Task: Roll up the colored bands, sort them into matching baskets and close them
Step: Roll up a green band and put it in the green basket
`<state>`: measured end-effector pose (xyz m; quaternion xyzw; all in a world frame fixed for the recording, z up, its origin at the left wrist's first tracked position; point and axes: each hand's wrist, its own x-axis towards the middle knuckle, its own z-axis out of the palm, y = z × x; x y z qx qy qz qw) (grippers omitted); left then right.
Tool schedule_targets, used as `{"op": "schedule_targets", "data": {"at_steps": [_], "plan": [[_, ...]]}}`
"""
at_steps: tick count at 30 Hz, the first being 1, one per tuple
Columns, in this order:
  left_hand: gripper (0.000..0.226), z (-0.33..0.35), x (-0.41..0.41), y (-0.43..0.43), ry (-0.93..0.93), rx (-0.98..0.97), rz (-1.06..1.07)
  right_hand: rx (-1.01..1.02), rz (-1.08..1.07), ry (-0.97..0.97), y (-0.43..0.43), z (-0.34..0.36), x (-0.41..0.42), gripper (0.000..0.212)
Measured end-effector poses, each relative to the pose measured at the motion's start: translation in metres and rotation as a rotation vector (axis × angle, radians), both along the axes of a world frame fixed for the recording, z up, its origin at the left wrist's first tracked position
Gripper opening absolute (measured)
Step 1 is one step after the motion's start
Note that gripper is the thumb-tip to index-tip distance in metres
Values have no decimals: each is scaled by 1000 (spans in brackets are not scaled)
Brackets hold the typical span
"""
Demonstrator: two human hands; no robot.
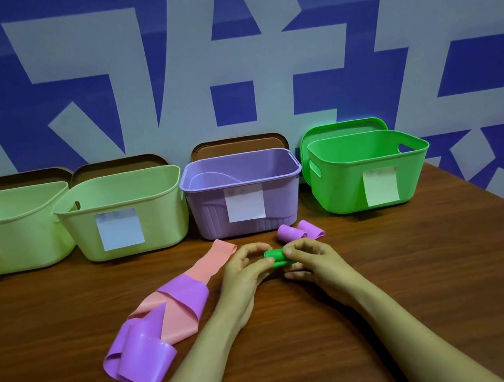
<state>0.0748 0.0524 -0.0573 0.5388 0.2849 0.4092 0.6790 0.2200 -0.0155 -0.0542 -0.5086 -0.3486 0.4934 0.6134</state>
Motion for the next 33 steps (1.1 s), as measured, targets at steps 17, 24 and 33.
{"op": "schedule_targets", "data": {"at_steps": [17, 24, 33], "plan": [[14, 101, 24, -21, 20, 213, -84, 323, -262, -75, -28, 104, 5, 18], [15, 141, 102, 0, -63, 180, -146, 369, -275, -62, -8, 146, 73, 16], [15, 167, 201, 63, 108, -73, -179, 56, -346, 31, 52, 176, 170, 12]]}}
